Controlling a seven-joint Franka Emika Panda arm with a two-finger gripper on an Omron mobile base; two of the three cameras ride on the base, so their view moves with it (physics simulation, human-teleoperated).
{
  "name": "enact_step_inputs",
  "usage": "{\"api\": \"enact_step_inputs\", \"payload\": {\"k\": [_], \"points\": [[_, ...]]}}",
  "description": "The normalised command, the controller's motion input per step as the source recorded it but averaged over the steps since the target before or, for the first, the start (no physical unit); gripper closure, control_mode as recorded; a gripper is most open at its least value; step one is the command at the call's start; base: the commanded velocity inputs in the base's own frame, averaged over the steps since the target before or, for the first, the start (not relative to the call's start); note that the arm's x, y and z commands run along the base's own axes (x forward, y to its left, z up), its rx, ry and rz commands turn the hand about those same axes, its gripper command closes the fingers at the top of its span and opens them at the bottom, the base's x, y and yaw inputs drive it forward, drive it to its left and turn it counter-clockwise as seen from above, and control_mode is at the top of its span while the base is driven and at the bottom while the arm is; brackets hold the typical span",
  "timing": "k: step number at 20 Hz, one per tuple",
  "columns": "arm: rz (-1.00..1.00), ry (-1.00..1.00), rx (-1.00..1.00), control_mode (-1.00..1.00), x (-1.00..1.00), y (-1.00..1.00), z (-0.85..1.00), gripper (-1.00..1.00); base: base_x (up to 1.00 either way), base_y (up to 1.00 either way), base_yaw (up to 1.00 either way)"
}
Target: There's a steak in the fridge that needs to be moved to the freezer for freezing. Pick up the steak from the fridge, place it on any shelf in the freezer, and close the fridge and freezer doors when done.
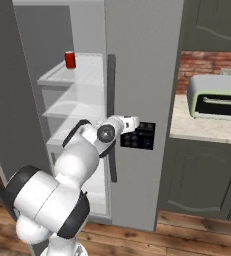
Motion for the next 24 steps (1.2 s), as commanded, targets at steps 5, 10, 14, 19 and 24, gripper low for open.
{"api": "enact_step_inputs", "payload": {"k": [5, 10, 14, 19, 24], "points": [[0.00, 0.33, 0.00, -1.00, -0.65, -0.28, 1.00, -1.00, 0.00, 0.00, 0.00], [0.00, 0.27, 0.00, -1.00, -0.96, -0.43, 0.94, -1.00, 0.00, 0.00, 0.00], [-0.01, 0.03, 0.07, -1.00, -1.00, -0.04, -0.14, -1.00, 0.00, 0.00, 0.00], [-0.02, 0.00, 0.24, -1.00, -1.00, 0.54, -0.46, -1.00, 0.00, 0.00, 0.00], [-0.03, 0.01, 0.16, -1.00, -0.96, 0.81, -0.16, -1.00, 0.00, 0.00, 0.00]]}}
